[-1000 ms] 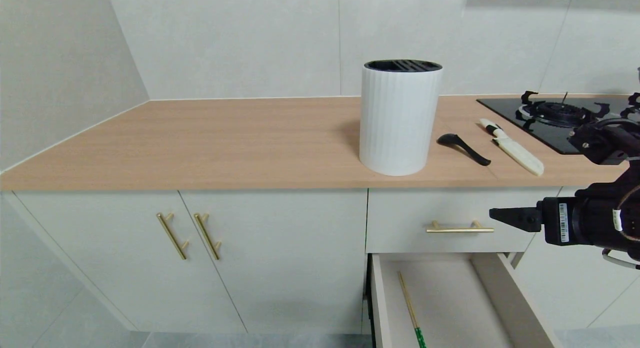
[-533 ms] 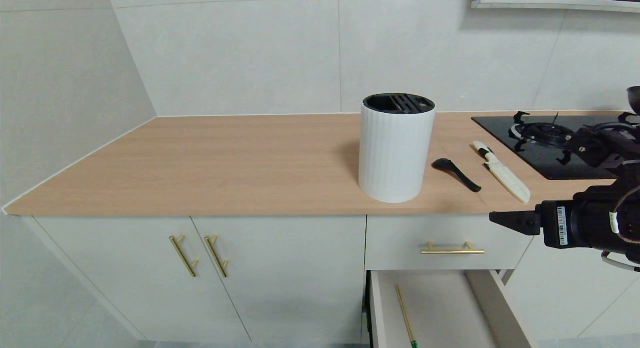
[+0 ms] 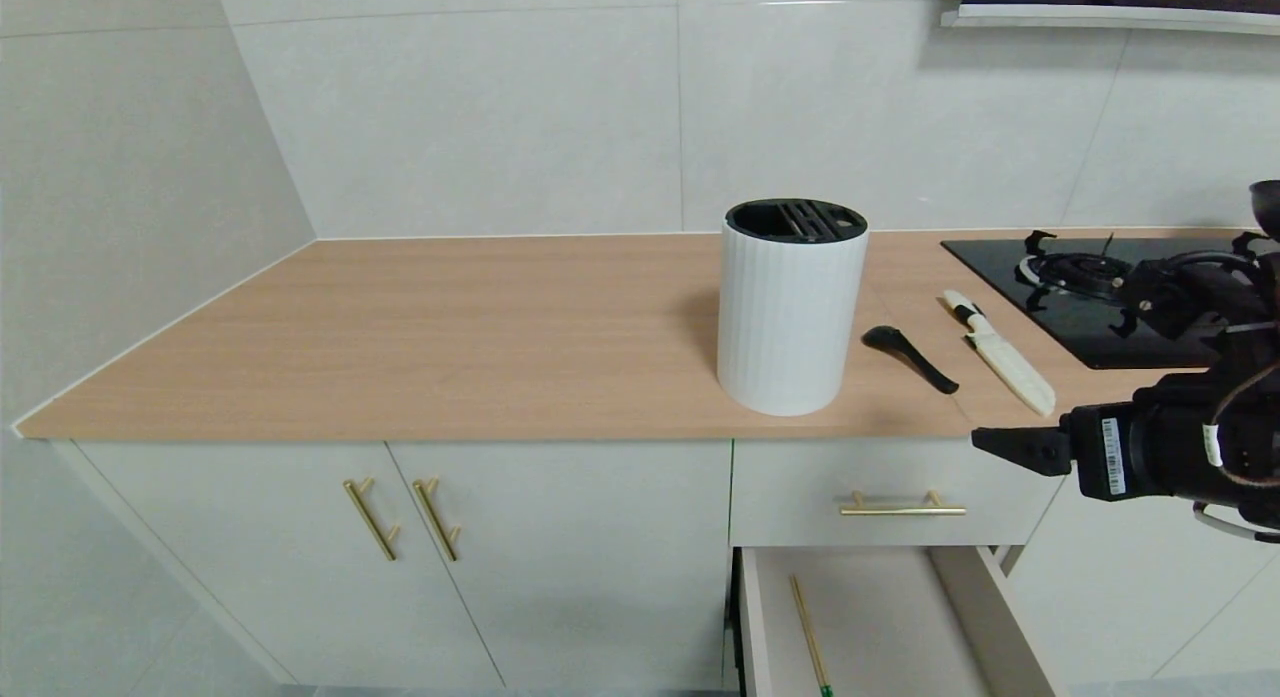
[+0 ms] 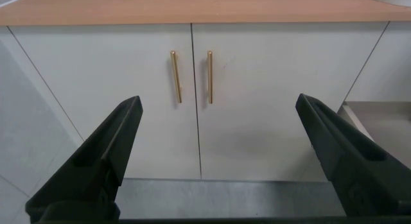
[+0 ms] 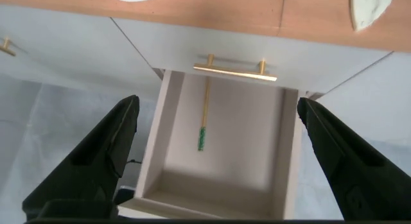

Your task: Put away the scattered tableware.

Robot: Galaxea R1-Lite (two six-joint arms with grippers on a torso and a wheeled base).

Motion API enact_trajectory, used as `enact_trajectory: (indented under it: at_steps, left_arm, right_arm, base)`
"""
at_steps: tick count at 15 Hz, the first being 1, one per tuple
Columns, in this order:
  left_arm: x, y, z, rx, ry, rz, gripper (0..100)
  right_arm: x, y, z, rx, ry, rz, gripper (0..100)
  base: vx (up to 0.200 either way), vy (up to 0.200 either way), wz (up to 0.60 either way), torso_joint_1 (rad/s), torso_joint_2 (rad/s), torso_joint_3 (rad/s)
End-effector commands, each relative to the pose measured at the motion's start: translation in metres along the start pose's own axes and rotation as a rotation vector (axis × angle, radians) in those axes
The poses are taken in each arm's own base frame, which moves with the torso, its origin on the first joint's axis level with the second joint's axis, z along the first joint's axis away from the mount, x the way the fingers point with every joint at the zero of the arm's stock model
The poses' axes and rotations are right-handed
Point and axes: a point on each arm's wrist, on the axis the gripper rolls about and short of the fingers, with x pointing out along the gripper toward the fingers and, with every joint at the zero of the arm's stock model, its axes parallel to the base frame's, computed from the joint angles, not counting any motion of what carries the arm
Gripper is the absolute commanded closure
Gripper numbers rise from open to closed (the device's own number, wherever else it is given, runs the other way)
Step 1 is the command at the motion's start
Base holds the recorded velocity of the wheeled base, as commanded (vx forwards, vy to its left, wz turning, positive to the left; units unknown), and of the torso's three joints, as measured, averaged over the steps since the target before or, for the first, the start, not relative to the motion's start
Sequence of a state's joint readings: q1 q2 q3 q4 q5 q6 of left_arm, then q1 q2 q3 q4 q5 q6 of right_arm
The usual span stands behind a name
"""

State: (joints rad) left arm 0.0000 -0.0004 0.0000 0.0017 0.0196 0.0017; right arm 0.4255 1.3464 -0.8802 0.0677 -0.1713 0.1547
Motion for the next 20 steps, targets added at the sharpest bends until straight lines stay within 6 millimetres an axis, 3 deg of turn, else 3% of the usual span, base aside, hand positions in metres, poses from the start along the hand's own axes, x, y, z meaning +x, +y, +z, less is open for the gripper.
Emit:
enact_trajectory:
  at_steps: [1,3,7,9,11,13,20]
  left_arm:
    - [0.000,0.000,0.000,0.000,0.000,0.000,0]
    - [0.000,0.000,0.000,0.000,0.000,0.000,0]
    - [0.000,0.000,0.000,0.000,0.000,0.000,0]
    - [0.000,0.000,0.000,0.000,0.000,0.000,0]
    - [0.000,0.000,0.000,0.000,0.000,0.000,0]
    - [0.000,0.000,0.000,0.000,0.000,0.000,0]
    - [0.000,0.000,0.000,0.000,0.000,0.000,0]
  right_arm:
    - [0.015,-0.004,0.014,-0.001,-0.051,-0.025,0]
    - [0.044,-0.010,0.033,-0.044,-0.115,-0.061,0]
    - [0.093,-0.014,0.047,-0.145,-0.166,-0.064,0]
    - [0.129,-0.028,0.042,-0.138,-0.169,-0.043,0]
    - [0.159,-0.054,0.041,-0.130,-0.191,-0.057,0]
    - [0.172,-0.069,0.035,-0.119,-0.172,-0.009,0]
    - [0.194,-0.075,0.022,-0.120,-0.139,0.019,0]
  base:
    - [0.000,0.000,0.00,0.000,0.00,0.000]
    - [0.000,0.000,0.00,0.000,0.00,0.000]
    - [0.000,0.000,0.00,0.000,0.00,0.000]
    - [0.000,0.000,0.00,0.000,0.00,0.000]
    - [0.000,0.000,0.00,0.000,0.00,0.000]
    - [0.000,0.000,0.00,0.000,0.00,0.000]
    - [0.000,0.000,0.00,0.000,0.00,0.000]
